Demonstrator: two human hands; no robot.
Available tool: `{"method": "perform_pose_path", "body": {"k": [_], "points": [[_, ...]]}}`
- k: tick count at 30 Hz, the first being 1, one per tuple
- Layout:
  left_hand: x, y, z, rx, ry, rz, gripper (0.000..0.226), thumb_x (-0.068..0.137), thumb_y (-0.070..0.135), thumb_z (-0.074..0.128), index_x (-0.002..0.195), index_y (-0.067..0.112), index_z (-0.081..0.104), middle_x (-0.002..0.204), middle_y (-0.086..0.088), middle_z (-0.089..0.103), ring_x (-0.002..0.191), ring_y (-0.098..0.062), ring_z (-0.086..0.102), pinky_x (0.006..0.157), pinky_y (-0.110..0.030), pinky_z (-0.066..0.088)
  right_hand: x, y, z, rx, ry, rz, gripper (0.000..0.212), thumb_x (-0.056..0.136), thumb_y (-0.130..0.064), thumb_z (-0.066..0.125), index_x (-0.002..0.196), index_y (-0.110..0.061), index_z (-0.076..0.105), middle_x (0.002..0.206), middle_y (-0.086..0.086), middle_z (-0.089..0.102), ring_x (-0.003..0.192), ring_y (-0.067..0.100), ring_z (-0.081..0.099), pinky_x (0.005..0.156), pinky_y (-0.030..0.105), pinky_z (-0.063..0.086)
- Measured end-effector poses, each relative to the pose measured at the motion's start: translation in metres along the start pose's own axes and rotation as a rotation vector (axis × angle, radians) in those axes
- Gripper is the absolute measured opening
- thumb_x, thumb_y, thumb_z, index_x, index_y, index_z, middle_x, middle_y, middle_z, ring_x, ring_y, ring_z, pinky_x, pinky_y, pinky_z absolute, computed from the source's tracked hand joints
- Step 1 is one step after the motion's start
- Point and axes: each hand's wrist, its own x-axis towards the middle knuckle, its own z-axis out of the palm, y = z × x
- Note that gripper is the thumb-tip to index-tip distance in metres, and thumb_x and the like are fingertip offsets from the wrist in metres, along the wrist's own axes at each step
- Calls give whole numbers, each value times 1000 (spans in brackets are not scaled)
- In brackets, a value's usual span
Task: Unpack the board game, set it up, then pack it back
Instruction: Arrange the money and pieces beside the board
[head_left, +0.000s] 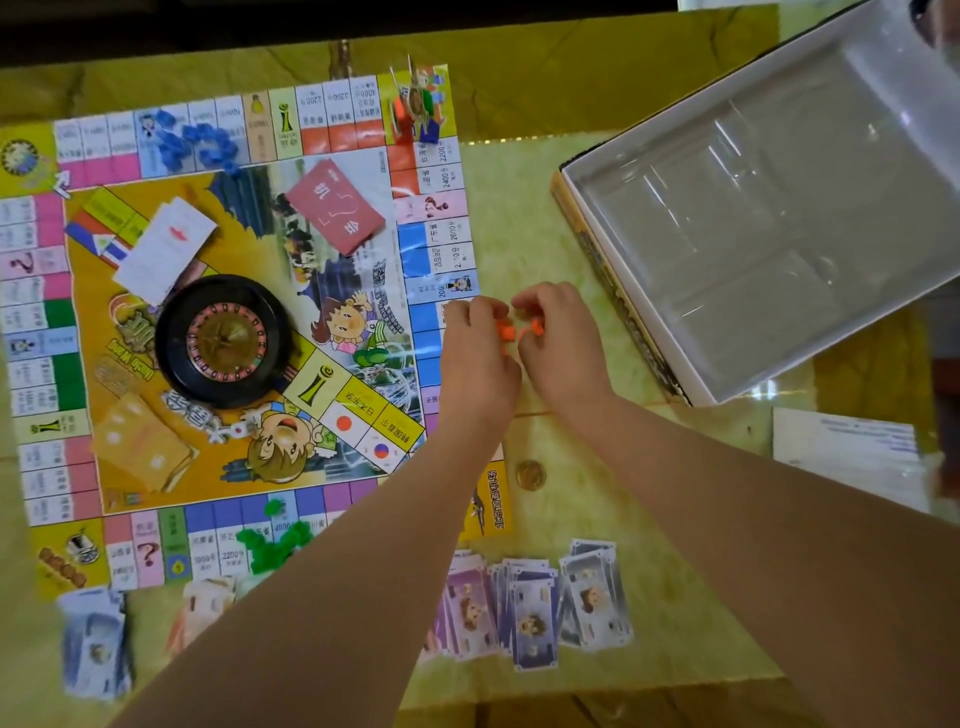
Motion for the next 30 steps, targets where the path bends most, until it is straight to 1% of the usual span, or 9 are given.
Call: {"method": "perform_pose_path", "body": {"k": [5, 8, 13, 16, 22, 24, 27, 29, 30], "points": [[-3, -4, -1, -7, 3, 32, 49, 77, -11, 54, 121, 11, 52, 119, -3, 50, 104, -18, 54, 82, -28, 46, -3, 4, 1, 4, 15, -49, 37, 78, 10, 54, 107, -12, 62, 106, 4, 58, 100, 21, 54, 85, 28, 44], [-5, -6, -3, -21, 8, 44, 46, 79, -8, 53, 121, 11, 53, 117, -2, 52, 104, -17, 55, 79, -25, 44, -8, 5, -1, 35, -10, -65, 42, 78, 12, 52, 109, -14, 62, 104, -2, 57, 101, 19, 53, 84, 22, 41], [-8, -6, -10, -14, 1, 80, 41, 82, -1, 56, 119, 17, 56, 120, 2, 54, 107, -14, 55, 77, -28, 46, -14, 5, -11, 105, -31, -78, 50, 74, 16, 46, 113, -12, 60, 112, 0, 61, 110, 21, 51, 91, 22, 41], [-9, -8, -15, 18, 4, 90, 41, 82, 2, 59, 120, 20, 58, 122, 4, 54, 107, -14, 55, 74, -26, 43, -16, 3, -16, 132, -40, -58, 52, 74, 17, 44, 115, -11, 59, 113, 1, 61, 110, 20, 53, 92, 28, 44], [-9, -9, -21, 61, 74, -40, 34, 84, 6, 60, 116, 16, 59, 120, -4, 46, 100, -17, 52, 73, -25, 39, -18, 6, -23, 121, -7, -49, 56, 74, 17, 40, 119, -13, 57, 117, 2, 58, 109, 15, 55, 96, 27, 44], [-11, -11, -22, 108, 94, -118, 32, 85, 9, 59, 116, 14, 56, 118, -7, 44, 90, -18, 51, 70, -25, 34, -21, 9, -27, 34, 36, -27, 48, 78, 12, 43, 117, -14, 56, 114, 0, 55, 104, 15, 54, 90, 28, 45], [-15, -11, -20, 109, 40, -197, 34, 87, 10, 59, 119, 12, 51, 117, -8, 46, 83, -19, 50, 70, -28, 34, -33, 10, -37, -36, 38, 109, 22, 85, -5, 50, 103, -16, 56, 90, -3, 57, 78, 16, 55, 68, 34, 47], [-16, -9, -17, 69, -12, -219, 38, 85, 7, 58, 123, 12, 49, 115, -8, 51, 88, -22, 55, 75, -34, 42, -43, 13, -40, -99, -69, 243, 5, 87, -19, 53, 90, -16, 55, 74, -3, 60, 66, 17, 59, 60, 32, 47], [-15, -7, -15, 51, -35, -223, 40, 84, 6, 57, 123, 11, 49, 114, -9, 53, 91, -24, 56, 78, -37, 45, -47, 14, -41, -98, -153, 335, 7, 87, -23, 54, 86, -16, 54, 69, -1, 64, 60, 17, 61, 58, 31, 48]]}}
